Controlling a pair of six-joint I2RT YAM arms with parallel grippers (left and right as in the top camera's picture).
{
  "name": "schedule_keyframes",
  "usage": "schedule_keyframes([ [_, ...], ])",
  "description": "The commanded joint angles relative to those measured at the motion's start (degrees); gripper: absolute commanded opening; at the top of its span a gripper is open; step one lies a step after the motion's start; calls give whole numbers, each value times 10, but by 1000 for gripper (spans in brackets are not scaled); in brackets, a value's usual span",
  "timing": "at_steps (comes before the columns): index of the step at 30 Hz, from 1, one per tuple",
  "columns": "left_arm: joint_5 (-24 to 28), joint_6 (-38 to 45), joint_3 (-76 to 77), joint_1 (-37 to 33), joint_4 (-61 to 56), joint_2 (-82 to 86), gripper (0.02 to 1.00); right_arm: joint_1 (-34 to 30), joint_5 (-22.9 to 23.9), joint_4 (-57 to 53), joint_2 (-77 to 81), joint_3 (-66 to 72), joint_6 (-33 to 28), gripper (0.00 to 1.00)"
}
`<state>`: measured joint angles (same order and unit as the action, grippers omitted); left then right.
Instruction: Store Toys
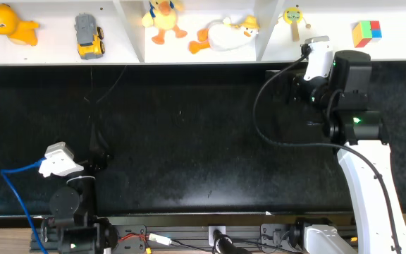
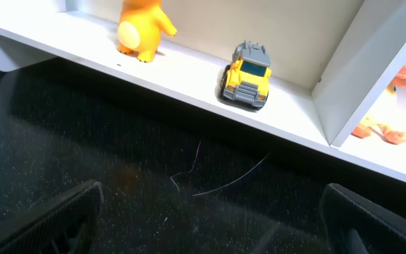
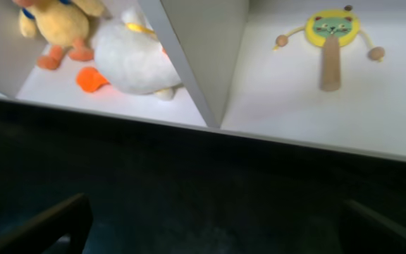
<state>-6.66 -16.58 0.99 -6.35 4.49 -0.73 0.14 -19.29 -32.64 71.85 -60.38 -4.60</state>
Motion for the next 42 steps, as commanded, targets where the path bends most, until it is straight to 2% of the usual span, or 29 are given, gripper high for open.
schedule_keyframes([
  [1,5,2,-5,-1,-2,6,998,2,25,3,-57,1,-115,996],
  [6,5,2,-5,-1,-2,6,998,2,30,37,-137,49,-190,996],
  [12,5,2,-5,-1,-2,6,998,2,43,165,-270,204,-176,993],
  [16,5,2,-5,-1,-2,6,998,2,47,198,-372,292,-170,993],
  [20,5,2,-5,-1,-2,6,998,2,76,195,-467,360,-135,996],
  [32,5,2,-5,-1,-2,6,998,2,87,196,-680,507,-24,996],
  [42,5,2,-5,-1,-2,6,998,19,111,244,-717,577,82,996],
])
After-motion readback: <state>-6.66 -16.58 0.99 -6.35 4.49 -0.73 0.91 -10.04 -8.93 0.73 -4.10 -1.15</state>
